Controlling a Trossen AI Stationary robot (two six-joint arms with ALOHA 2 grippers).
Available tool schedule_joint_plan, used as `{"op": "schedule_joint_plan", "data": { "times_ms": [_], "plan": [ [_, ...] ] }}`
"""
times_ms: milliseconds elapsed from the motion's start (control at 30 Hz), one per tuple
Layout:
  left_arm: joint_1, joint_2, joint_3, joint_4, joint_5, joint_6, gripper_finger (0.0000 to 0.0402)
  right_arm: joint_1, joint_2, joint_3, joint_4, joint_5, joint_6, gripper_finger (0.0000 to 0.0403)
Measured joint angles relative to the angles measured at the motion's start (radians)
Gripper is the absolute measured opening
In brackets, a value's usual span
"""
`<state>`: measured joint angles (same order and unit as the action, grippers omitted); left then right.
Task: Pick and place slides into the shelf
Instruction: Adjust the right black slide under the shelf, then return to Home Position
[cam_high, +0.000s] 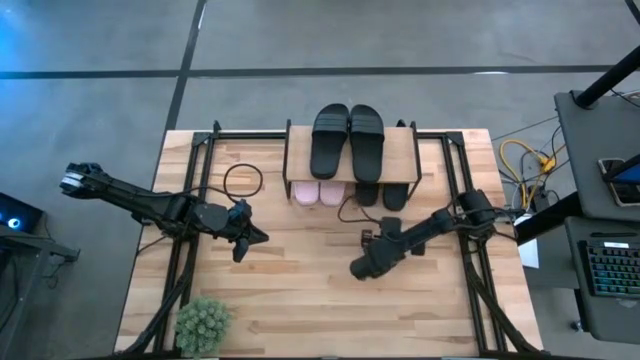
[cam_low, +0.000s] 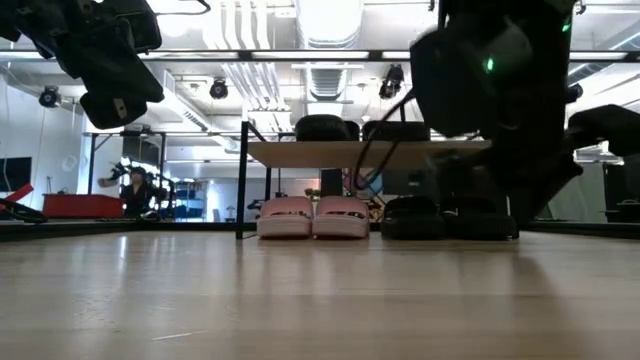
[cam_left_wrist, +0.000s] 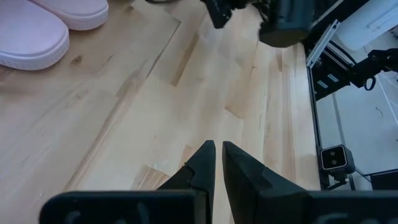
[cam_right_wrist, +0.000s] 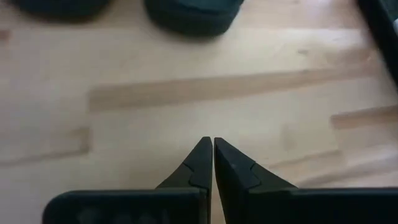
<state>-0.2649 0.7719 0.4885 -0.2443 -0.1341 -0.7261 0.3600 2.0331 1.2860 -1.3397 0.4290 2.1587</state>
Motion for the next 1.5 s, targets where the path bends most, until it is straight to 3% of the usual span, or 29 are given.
{"op": "schedule_joint_plan", "data": {
  "times_ms": [333, 767, 933, 1033, 1233, 1333, 1500],
  "plan": [
    [0.0, 0.0, 0.0, 0.0, 0.002, 0.0, 0.0015, -0.113, 0.0, -0.091, -0.003, -0.004, -0.046, 0.0009],
    [0.0, 0.0, 0.0, 0.0, 0.003, 0.0, 0.0015, -0.211, 0.0, -0.101, 0.003, 0.157, -0.206, 0.0009],
    [0.0, 0.0, 0.0, 0.001, 0.003, -0.001, 0.0015, -0.215, 0.0, -0.103, 0.002, 0.172, -0.233, 0.0009],
    [0.0, 0.0, 0.0, 0.001, 0.003, -0.002, 0.0015, -0.203, -0.002, -0.093, 0.002, 0.109, -0.233, 0.0009],
    [0.0, 0.0, 0.001, 0.002, 0.004, -0.027, 0.0015, -0.077, -0.015, -0.018, 0.037, 0.044, -0.163, 0.0009],
    [0.0, 0.0, 0.0, 0.005, 0.005, -0.027, 0.0015, 0.001, -0.03, 0.029, 0.141, 0.043, -0.194, 0.0009],
    [0.005, 0.001, -0.001, 0.062, 0.152, -0.023, 0.0015, 0.084, -0.137, 0.02, 0.687, 0.032, -0.641, 0.0009]
  ]
}}
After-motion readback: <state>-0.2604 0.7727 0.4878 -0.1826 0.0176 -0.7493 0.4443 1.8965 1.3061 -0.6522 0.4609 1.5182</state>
